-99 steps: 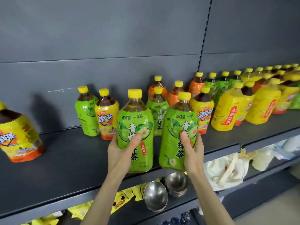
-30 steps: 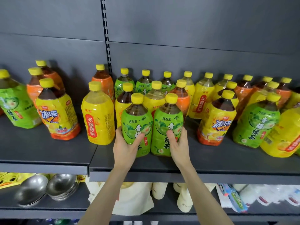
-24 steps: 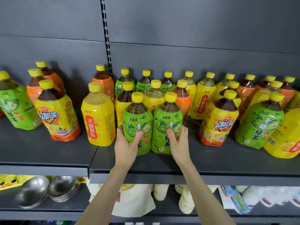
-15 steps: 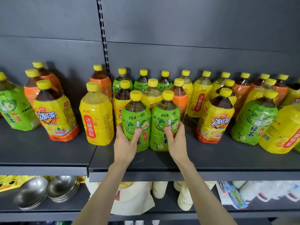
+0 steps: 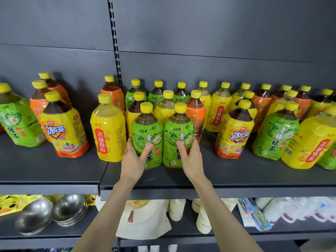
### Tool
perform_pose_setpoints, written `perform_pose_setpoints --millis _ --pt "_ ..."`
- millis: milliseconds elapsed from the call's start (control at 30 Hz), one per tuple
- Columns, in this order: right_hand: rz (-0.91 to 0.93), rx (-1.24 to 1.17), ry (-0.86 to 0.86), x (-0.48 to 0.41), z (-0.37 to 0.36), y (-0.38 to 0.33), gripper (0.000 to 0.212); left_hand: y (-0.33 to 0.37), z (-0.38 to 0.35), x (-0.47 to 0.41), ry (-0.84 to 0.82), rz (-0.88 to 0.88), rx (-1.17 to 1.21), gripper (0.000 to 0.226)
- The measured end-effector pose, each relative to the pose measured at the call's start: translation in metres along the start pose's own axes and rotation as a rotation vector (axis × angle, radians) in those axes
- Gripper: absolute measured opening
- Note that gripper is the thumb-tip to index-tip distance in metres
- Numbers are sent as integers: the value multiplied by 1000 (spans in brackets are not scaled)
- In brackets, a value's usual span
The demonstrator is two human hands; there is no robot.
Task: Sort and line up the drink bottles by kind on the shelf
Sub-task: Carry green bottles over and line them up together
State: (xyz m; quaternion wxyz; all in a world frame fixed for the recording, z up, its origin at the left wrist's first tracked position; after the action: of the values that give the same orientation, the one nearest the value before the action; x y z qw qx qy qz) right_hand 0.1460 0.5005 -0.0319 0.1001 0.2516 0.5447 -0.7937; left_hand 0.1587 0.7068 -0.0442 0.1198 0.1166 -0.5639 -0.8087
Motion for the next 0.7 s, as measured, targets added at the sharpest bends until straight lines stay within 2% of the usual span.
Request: perform_pose_setpoints --millis 100,167,267,333,533,600,700 --pt "-13 -15 -10 0 0 -2 74 3 1 2 -33 0 -31 114" --pt "-20 16 -39 1 3 -4 74 9 4 6 -12 -21 -80 104" --pt "10 161 -47 2 13 -11 57 18 14 16 83 -65 -154 90" --pt "63 269 -4 2 22 -19 45 25 23 23 172 -90 -221 84" --pt "306 311 161 4 47 -63 13 58 53 40 327 -218 -131 27" --pt "389 297 163 0 45 -84 11 70 66 39 369 -259 -97 20" --pt "460 267 115 -15 33 -110 9 86 87 26 432 -302 -65 27"
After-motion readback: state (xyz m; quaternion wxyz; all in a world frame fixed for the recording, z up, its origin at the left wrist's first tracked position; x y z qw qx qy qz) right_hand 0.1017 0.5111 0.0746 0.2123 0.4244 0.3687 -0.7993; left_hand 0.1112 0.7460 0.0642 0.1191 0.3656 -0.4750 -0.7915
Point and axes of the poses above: each hand's wrist, its own x-axis away from the middle knuckle, its own z-axis out of the back of the hand, y = z × x, the point moved 6 cm from there along -x, towards the middle knuckle, and after that the axes turned 15 degrees about z, right-handed, at the moved point
